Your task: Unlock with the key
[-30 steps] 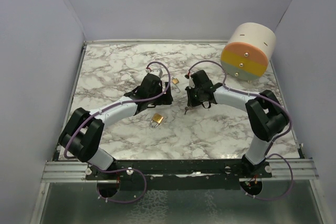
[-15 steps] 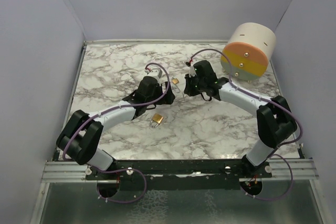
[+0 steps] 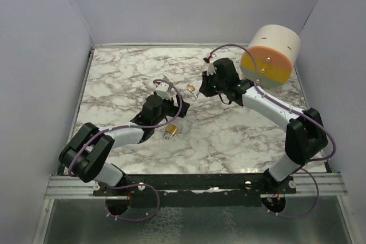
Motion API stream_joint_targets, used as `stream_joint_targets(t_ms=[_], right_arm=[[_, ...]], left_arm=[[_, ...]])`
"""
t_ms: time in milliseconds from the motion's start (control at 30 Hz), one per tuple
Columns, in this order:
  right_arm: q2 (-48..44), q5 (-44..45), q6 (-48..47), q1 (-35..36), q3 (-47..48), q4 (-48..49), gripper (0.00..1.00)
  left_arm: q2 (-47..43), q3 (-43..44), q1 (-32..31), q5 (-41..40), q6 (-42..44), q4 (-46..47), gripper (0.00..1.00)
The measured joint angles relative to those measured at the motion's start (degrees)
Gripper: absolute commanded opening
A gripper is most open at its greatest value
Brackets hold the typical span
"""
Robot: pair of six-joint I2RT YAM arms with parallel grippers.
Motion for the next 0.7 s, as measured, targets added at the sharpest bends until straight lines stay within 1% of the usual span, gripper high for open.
stream_joint_targets(t_ms=[200, 333, 400, 700], right_arm=[[0.0, -0.04, 0.02, 0.0, 2.34, -0.68, 0.01], [-0.2, -0.07, 0.02, 0.0, 3.34, -0.74, 0.01], [-0.61, -0.09, 0.02, 0.0, 3.43, -0.92, 0.01], [-2.95, -0.39, 0.26, 0.0, 4.39, -2.56, 0.01]], left_arm=[[1.09, -3.26, -0.24, 1.18, 3.78, 13.64, 0.8], [4.72, -5.11, -1.44, 2.82, 6.51, 26.27, 0.79], [7.08, -5.4, -2.12, 3.39, 7.76, 31.01, 0.79], [15.74, -3.91, -4.48, 3.34, 12.81, 43.36, 0.79]])
